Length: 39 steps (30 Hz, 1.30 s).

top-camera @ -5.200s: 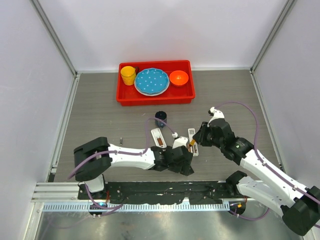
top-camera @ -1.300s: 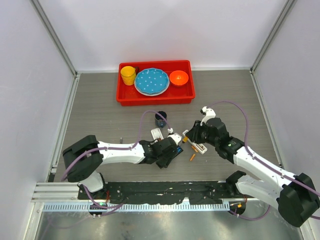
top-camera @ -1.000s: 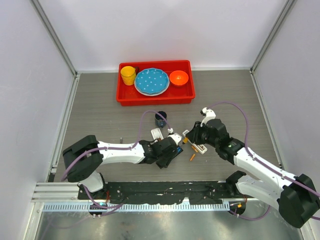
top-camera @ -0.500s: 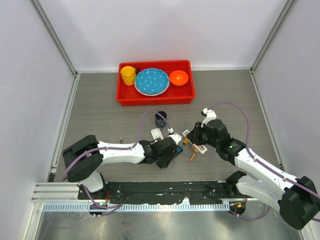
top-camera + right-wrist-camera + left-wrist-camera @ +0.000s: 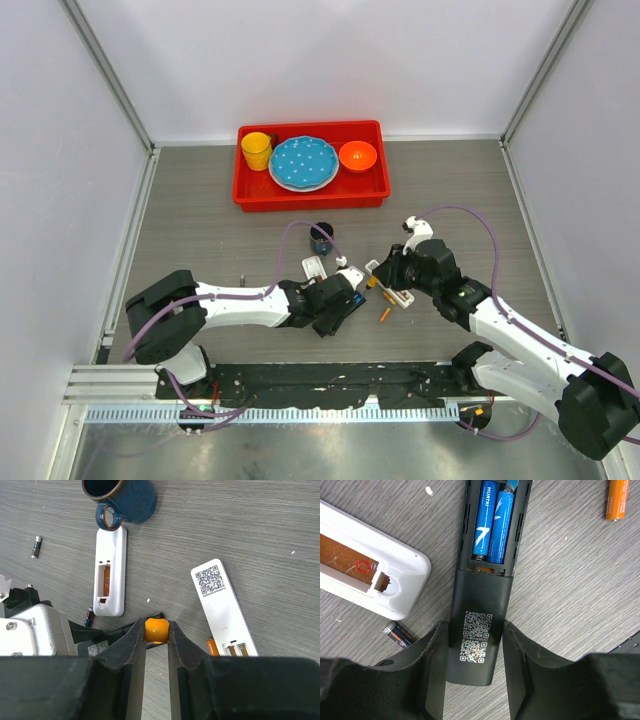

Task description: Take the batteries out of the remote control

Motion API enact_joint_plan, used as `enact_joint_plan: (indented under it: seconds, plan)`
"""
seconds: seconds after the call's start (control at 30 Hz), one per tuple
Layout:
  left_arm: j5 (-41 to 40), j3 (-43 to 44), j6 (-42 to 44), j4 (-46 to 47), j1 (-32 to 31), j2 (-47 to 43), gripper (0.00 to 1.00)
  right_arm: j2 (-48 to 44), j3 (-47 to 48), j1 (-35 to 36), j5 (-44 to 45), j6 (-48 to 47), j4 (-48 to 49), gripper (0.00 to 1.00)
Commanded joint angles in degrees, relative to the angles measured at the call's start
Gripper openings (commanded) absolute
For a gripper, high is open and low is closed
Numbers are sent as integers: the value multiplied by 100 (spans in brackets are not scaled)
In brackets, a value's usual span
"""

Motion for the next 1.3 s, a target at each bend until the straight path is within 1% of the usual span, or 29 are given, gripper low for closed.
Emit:
enact_joint_plan:
  seconds: [0.0, 0.13, 0.17, 0.27, 0.3, 0.33, 0.4, 1.27]
  plan:
    - [457, -98, -68, 44, -19, 289, 22, 18, -26, 8, -404, 31, 224, 1]
    - [466, -90, -59, 44, -19, 307, 15, 18, -9, -1, -686, 179, 304, 1]
    - [466, -90, -50, 53, -19, 307, 11, 18, -26, -1, -748, 215, 339, 1]
    - [466, -81, -50, 44, -19, 342, 5, 71, -17, -19, -1011, 355, 444, 1]
    - [466, -81, -50, 61, -19, 351, 1, 62, -26, -36, -1055, 399, 453, 1]
    - [475, -72, -50, 53, -19, 351, 0, 36, -26, -36, -1143, 426, 462, 1]
    - [484, -81, -50, 61, -19, 369, 0, -8, -35, -45, -1196, 505, 645, 1]
    - [466, -151, -85, 70, -19, 421, 0, -360, 150, -142, -1249, 558, 524, 1]
